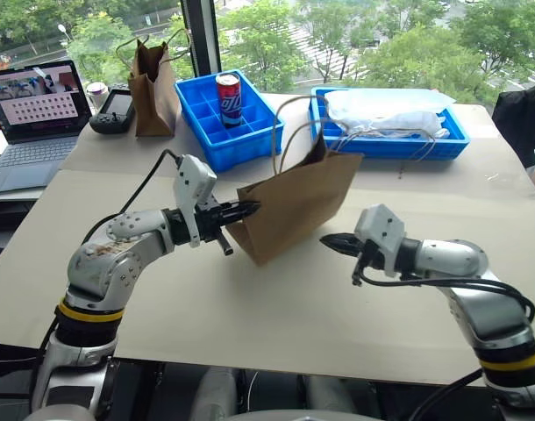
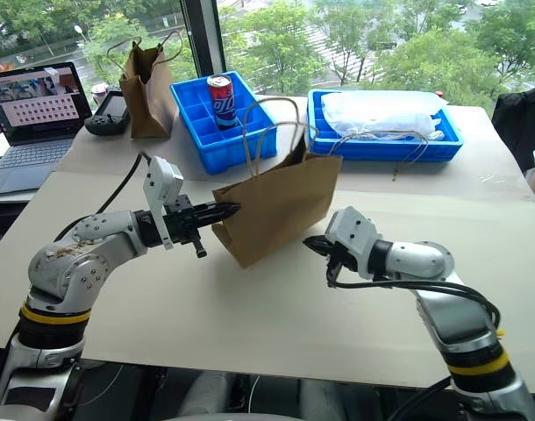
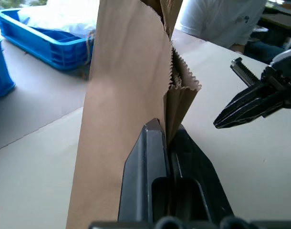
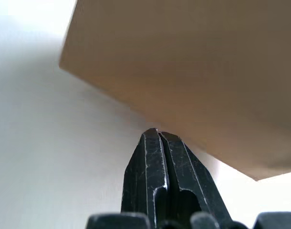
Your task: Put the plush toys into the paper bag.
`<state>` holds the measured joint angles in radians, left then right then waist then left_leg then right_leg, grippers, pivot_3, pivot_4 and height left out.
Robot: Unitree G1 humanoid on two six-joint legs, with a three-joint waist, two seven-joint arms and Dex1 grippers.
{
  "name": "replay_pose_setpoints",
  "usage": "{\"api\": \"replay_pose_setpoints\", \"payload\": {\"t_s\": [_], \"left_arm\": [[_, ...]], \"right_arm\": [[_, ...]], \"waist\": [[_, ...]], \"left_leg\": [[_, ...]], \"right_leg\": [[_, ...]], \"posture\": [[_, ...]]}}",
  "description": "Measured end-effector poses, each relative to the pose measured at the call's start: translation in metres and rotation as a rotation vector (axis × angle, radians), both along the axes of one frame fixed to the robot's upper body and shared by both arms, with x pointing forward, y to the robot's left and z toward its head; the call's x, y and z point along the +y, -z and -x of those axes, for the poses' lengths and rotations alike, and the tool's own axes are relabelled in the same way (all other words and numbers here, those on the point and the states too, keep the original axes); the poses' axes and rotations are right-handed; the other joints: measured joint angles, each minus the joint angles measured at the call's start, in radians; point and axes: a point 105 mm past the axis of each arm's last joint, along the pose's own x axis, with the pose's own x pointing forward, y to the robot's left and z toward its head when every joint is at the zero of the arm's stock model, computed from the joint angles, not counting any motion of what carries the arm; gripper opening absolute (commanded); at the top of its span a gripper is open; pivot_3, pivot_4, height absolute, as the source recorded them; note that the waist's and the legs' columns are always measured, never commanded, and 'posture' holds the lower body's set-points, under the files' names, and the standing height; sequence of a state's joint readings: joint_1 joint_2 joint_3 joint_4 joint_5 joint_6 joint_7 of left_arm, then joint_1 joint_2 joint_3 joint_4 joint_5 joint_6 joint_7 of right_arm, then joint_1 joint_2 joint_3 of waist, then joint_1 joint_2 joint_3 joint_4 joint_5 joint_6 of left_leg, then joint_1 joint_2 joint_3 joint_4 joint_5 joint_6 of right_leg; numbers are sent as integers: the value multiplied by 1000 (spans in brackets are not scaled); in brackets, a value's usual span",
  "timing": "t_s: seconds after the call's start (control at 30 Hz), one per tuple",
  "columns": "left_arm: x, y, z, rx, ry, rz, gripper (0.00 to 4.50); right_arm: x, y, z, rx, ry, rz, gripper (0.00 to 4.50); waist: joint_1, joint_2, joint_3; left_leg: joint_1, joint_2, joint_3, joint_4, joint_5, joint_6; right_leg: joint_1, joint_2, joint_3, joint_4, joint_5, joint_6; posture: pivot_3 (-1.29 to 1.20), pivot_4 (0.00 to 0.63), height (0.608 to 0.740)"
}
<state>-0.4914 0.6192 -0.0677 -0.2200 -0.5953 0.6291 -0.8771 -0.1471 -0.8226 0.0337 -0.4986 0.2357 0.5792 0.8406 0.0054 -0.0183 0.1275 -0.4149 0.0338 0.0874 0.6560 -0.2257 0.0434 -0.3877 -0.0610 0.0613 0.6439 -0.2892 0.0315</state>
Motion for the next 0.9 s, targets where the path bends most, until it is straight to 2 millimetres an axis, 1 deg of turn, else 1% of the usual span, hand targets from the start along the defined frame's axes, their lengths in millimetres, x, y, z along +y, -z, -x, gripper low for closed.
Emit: {"api": "replay_pose_setpoints", "payload": {"t_s": [0.07,0.17,0.27,0.37,0.5,0.63,0.73,0.9], "left_arm": [[-4,3,1,-26,103,-20,74],[-8,8,4,-49,258,-43,74],[-8,11,3,-77,339,-69,74],[-6,16,-1,-131,410,-130,74],[3,16,-10,-165,455,-180,74],[12,17,-19,-188,446,-215,74],[16,19,-20,-184,439,-209,74],[21,20,-22,-188,419,-204,74]], "right_arm": [[-13,5,10,48,57,35,0],[-26,-1,23,67,141,26,0],[-29,-8,31,57,183,-2,0],[-33,-1,41,92,209,-11,0],[-45,7,49,127,259,-3,0],[-51,12,53,146,276,0,0],[-57,14,58,156,290,3,0],[-62,17,60,166,296,2,0]], "waist": [[1,0,0],[-3,0,0],[-4,0,0],[-2,-1,0],[0,-1,0],[-3,-1,0],[-4,-1,0],[-4,-1,0]], "left_leg": [[0,0,0,0,0,0],[-1,0,1,0,0,0],[-1,0,0,1,0,0],[-1,0,0,1,0,1],[-2,-1,0,3,0,1],[-2,-1,0,3,-1,2],[-2,0,0,3,-1,2],[-1,0,0,3,-1,2]], "right_leg": [[0,0,0,0,0,0],[0,2,1,-1,0,0],[0,2,1,-1,0,0],[0,2,1,-1,0,1],[0,3,1,-1,-1,1],[0,3,1,-1,-1,1],[0,3,1,-1,-1,2],[0,3,1,0,-1,2]], "posture": [[0,150,734],[0,150,734],[0,150,734],[0,150,734],[0,150,734],[0,150,734],[0,150,734],[0,150,734]]}}
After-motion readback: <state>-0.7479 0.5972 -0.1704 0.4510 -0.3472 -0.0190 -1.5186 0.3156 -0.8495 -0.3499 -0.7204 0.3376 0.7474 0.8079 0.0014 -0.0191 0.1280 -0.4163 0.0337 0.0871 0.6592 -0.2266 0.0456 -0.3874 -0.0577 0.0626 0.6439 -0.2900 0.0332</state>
